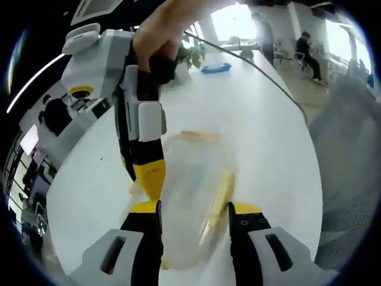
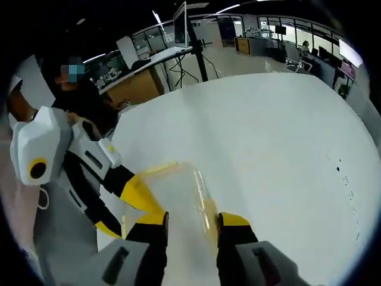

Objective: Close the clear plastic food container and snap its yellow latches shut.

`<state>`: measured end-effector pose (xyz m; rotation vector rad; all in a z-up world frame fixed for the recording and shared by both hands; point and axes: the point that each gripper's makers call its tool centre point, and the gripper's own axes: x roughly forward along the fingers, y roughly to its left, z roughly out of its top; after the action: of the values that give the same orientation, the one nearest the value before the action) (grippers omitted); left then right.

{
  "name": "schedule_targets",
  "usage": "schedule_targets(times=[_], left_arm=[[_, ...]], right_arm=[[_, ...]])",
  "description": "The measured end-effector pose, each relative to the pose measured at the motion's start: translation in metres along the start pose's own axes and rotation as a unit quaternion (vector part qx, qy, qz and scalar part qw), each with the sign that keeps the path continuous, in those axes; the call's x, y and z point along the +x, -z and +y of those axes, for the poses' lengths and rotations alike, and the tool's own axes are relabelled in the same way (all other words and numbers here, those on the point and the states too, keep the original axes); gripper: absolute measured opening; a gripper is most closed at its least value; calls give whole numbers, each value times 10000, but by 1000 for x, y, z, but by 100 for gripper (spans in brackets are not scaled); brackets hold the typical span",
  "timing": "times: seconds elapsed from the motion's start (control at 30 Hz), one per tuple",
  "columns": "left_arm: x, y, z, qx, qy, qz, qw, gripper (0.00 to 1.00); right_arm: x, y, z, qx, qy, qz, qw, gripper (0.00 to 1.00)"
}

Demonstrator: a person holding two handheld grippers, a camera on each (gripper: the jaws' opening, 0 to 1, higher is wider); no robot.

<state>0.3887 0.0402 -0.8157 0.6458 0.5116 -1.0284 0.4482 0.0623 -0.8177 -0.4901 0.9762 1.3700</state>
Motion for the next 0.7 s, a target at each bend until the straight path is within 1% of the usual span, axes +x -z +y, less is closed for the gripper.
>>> schedule_targets(times=[0.1, 0.2, 0.27, 0.4, 0.47, 0.53, 0.57, 0.63, 0.67, 0.7], left_arm=[[0, 0, 1, -9, 31, 30, 10000, 40], [1, 0, 1, -3, 28, 24, 10000, 40], [2, 0, 1, 39, 43, 94, 9999, 40], [2, 1, 1, 25, 27, 139, 9999, 39], [4, 3, 0, 206, -47, 174, 9996, 39], [4, 3, -1, 225, -86, 144, 9996, 39], [4, 3, 0, 185, -78, 130, 9997, 39], [4, 2, 0, 202, -87, 163, 9996, 39], [6, 4, 0, 290, -201, 202, 9992, 38], [0, 7, 16, 591, -709, 375, 9950, 36]], right_arm=[[0, 1, -1, 26, -13, 78, 10000, 29], [0, 1, -2, 98, -112, 105, 9998, 28], [1, 1, -2, 78, -154, 283, 9995, 28], [3, 1, -2, 100, -359, 602, 9975, 28], [4, 2, -2, 108, -498, 765, 9958, 28], [4, 3, -2, 140, -584, 897, 9942, 28], [5, 2, -2, 92, -590, 935, 9938, 28], [5, 3, -2, 92, -639, 1006, 9928, 28], [5, 3, -2, 103, -691, 1026, 9923, 28], [6, 4, -2, 111, -733, 1044, 9918, 27]])
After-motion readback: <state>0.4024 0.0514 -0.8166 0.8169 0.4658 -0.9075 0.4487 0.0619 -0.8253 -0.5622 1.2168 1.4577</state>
